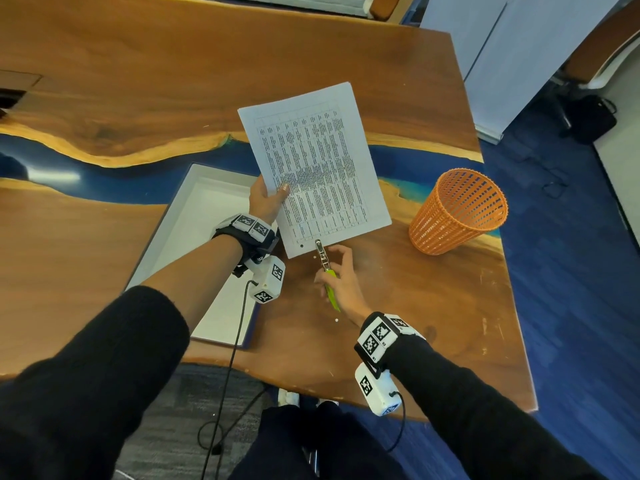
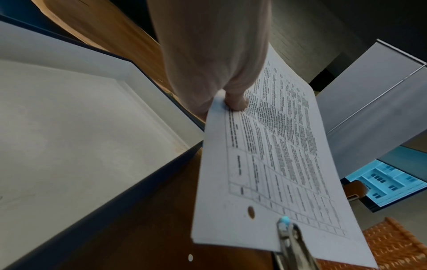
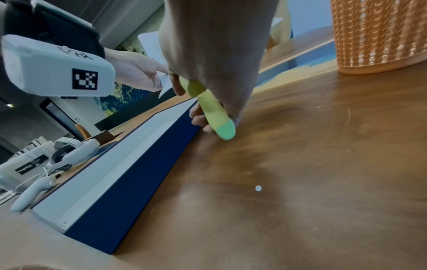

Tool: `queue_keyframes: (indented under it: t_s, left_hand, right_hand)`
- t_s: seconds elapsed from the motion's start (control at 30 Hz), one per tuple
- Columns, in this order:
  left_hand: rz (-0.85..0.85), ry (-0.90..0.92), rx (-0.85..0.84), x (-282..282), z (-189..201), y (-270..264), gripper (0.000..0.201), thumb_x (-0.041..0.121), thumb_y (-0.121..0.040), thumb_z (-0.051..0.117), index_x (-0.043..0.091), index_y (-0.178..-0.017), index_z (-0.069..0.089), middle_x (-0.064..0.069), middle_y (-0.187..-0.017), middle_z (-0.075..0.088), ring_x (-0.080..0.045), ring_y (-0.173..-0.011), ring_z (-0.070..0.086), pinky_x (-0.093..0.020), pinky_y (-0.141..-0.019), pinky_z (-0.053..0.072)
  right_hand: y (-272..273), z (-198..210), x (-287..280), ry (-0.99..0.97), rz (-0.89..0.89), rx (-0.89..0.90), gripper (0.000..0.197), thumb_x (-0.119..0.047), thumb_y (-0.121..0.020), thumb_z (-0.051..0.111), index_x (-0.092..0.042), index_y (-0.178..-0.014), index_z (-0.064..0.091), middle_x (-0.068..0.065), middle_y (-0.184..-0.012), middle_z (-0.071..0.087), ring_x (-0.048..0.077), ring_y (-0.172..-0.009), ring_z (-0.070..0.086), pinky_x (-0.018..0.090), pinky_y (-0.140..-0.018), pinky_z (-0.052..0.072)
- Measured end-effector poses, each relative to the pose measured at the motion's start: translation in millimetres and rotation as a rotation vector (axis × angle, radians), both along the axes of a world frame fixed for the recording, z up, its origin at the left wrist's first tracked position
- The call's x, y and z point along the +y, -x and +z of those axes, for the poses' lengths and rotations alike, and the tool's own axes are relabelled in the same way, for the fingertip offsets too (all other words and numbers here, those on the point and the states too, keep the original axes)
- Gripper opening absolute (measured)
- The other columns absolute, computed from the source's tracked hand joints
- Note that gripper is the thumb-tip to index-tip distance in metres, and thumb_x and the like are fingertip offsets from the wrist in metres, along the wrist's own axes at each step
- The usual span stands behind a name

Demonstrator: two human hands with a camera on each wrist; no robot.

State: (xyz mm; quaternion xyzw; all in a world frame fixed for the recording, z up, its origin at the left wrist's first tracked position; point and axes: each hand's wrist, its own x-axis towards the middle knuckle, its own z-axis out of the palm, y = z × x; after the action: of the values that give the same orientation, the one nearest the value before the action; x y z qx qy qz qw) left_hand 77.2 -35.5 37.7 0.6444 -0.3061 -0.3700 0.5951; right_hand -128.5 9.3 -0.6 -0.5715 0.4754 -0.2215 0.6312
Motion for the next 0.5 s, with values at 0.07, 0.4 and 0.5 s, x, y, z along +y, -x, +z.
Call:
queue_keyframes:
  t_s: [0.07,0.4,0.5]
  left_hand:
    - [-0.009,0.000,0.012,0.2,2.6,1.2,0.043,-0.003,-0.091,0.055,-0.002,-0.133,0.045,-0.022,-0.133,0.054,-0.032,-0.119,0.055,-0.042,-0.094,0.049]
    - [-0.066,-0.072,0.042,0.8,6.8,-7.9,0.046,-0.001,-0.090,0.057,0.000,-0.135,0.046,-0.021,-0.134,0.054,-0.035,-0.122,0.054,-0.050,-0.100,0.046]
    - [-0.064,-0.074,0.041,2.2,6.4,-7.6,0.046,-0.001,-0.090,0.058,-0.001,-0.134,0.046,-0.021,-0.133,0.055,-0.035,-0.121,0.055,-0.051,-0.100,0.046]
  right_hand:
    - [2.9,-1.3,-0.8,-0.015,-0.007,0.051,0.038,-0.005,-0.082,0.056,-0.020,-0.111,0.037,0.012,-0.078,0.055,0.021,-0.051,0.048,0.028,-0.048,0.039]
    - [13.1,-3.5,-9.8,0.002,-0.048,0.115,0.024,-0.008,-0.084,0.048,-0.017,-0.061,0.044,0.004,-0.056,0.043,0.017,-0.052,0.037,0.028,-0.050,0.036]
    - [12.3,-4.7,-10.0,-0.020,-0.047,0.115,0.026,-0.011,-0.081,0.048,-0.020,-0.058,0.043,0.003,-0.056,0.040,0.017,-0.051,0.035,0.028,-0.050,0.034]
